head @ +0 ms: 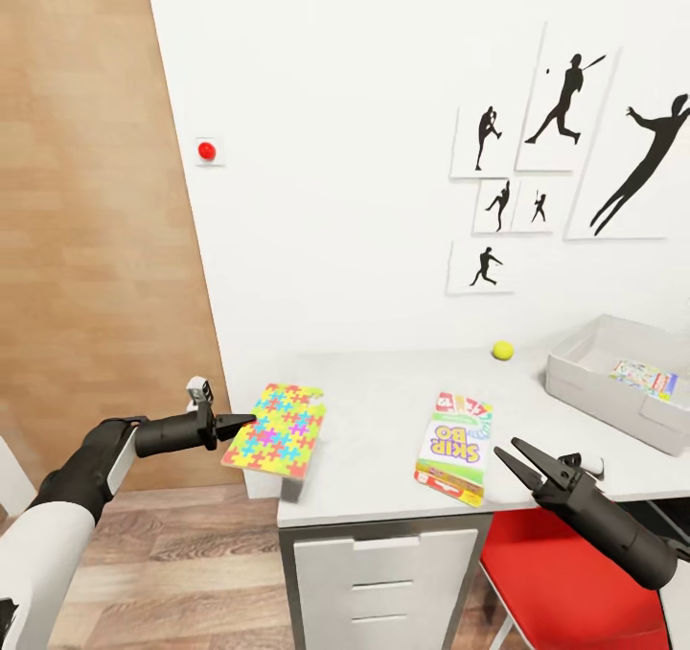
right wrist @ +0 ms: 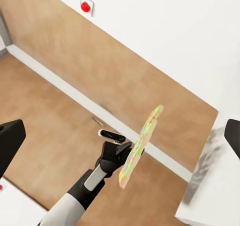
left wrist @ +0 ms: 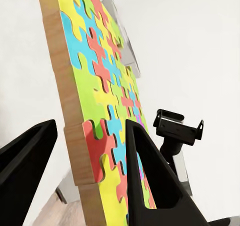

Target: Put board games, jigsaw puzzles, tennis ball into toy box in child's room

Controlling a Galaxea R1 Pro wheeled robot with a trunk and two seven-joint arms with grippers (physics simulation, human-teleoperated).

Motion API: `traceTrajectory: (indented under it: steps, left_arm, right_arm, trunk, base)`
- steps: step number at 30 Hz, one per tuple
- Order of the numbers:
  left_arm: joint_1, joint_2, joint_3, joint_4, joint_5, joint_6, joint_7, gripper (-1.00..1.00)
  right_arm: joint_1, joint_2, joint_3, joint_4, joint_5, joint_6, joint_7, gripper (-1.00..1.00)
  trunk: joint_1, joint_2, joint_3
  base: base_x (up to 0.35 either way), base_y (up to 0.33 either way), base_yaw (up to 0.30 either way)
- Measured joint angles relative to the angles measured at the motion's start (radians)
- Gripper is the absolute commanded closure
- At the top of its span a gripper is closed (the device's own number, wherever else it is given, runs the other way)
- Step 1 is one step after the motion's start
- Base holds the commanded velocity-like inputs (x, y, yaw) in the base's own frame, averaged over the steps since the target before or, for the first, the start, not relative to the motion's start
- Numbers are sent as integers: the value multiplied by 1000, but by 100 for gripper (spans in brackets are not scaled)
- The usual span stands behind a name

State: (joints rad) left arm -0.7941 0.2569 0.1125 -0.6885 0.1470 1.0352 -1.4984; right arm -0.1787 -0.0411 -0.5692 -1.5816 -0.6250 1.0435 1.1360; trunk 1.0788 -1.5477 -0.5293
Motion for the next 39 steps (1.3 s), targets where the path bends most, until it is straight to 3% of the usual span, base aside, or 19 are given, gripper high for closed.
traceTrajectory:
  steps: [8, 14, 15, 19, 25, 39]
  left_arm:
    - [0, 0, 0, 0, 0, 0, 0, 100]
    - [0, 1, 1, 0, 0, -1, 0, 100]
    - [0, 1, 1, 0, 0, -1, 0, 100]
    - [0, 1, 2, 0, 0, -1, 0, 100]
    - [0, 1, 0, -4, 0, -1, 0, 100]
    - [0, 1, 1, -5, 0, -1, 0, 100]
  right_arm:
    - [1, 0, -2, 0, 0, 0, 2, -100]
    - [-5, -15, -3, 0, 5, -3, -16, -100]
    - [-13, -18, -3, 0, 13, -2, -70, -100]
    - [-17, -35, -4, 0, 13, 0, -147, -100]
    - [-18, -70, 2, 0, 14, 0, -197, -100]
    - [-14, -72, 1, 0, 12, 0, -204, -100]
  trunk:
    - [-31, 56, 25]
    - [-54, 98, 44]
    - [-58, 105, 47]
    - [-73, 133, 60]
    - [-96, 175, 78]
    - [-149, 273, 122]
  base:
    - [0, 0, 0]
    - [0, 0, 0]
    - [0, 0, 0]
    - [0, 0, 0]
    - [-93, 0, 0]
    - [-125, 0, 0]
